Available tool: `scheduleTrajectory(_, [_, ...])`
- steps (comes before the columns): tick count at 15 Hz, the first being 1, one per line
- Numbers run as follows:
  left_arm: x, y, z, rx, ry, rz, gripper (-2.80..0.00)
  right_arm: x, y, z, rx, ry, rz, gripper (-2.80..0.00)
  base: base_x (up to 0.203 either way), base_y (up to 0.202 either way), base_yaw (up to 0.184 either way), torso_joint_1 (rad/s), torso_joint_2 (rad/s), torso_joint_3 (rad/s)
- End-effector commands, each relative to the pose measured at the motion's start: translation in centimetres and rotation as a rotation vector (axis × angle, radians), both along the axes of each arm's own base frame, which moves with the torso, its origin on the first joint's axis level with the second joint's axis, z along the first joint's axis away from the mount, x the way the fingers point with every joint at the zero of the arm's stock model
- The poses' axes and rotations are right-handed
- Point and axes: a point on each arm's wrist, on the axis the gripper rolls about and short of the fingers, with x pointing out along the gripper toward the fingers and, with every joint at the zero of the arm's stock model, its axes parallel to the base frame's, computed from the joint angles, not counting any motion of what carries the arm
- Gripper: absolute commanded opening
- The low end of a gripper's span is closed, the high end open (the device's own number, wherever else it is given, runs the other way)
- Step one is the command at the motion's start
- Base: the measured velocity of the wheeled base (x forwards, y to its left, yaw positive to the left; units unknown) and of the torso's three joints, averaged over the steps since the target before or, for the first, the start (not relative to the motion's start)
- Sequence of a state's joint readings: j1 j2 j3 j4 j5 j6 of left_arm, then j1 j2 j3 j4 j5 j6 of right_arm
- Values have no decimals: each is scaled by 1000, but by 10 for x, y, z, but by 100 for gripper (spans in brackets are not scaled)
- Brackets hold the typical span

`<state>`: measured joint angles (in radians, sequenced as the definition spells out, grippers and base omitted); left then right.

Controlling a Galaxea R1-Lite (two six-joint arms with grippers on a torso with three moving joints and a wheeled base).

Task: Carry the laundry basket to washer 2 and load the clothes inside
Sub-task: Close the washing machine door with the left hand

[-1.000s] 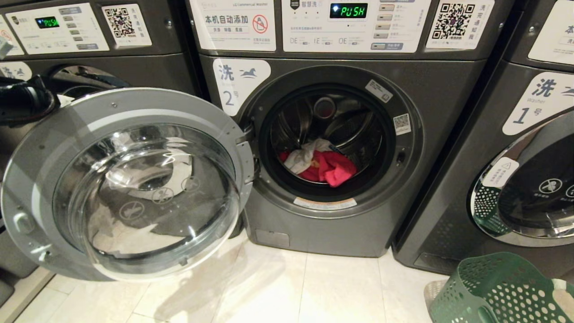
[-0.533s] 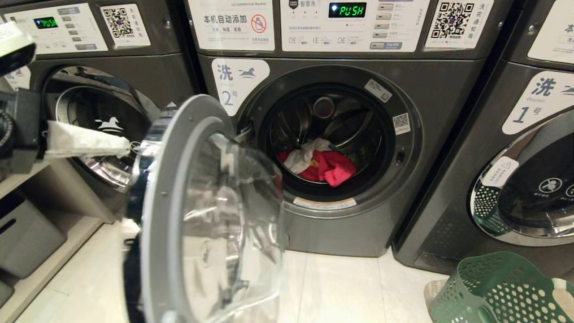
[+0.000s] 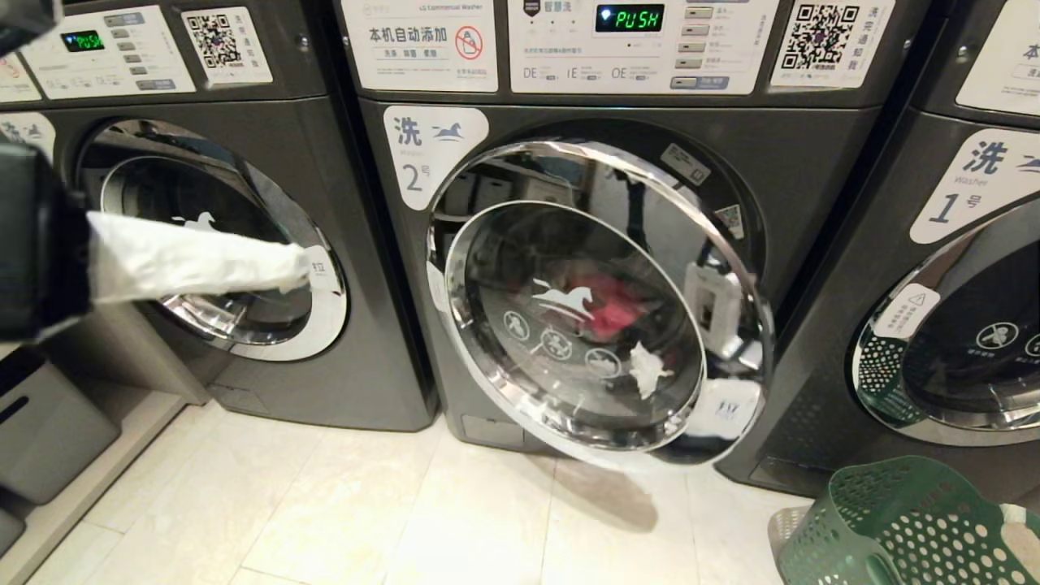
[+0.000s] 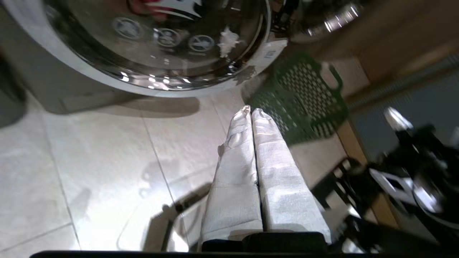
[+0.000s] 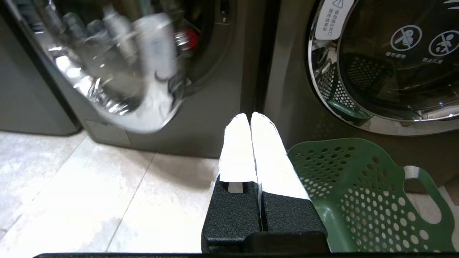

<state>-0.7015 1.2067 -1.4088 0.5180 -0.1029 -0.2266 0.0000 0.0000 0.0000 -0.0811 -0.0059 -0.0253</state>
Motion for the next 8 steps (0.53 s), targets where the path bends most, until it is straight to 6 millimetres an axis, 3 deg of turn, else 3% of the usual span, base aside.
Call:
scheduleTrajectory(1, [4,-3,3,-2,-56,103,-280,3,0,-8,-21,33,17,-280,0,0,0,0,0,0])
scheduleTrajectory(2, [0,1,6,-5,-77,128,-280,1,1,-3,-36,25,27,-280,0,0,0,0,0,0])
scheduleTrajectory(5, [-17,21,1,16,-114,268,-280,7,3,53,-35,68,138,-280,0,0,0,0,0,0])
scheduleTrajectory(6, [-20,25,-8,46,-111,331,-280,21,4,74,-24,141,182,-280,0,0,0,0,0,0])
scheduleTrajectory(8, [-33,39,-15,45,-132,398,-280,72,6,97,-9,343,258,-280,0,0,0,0,0,0])
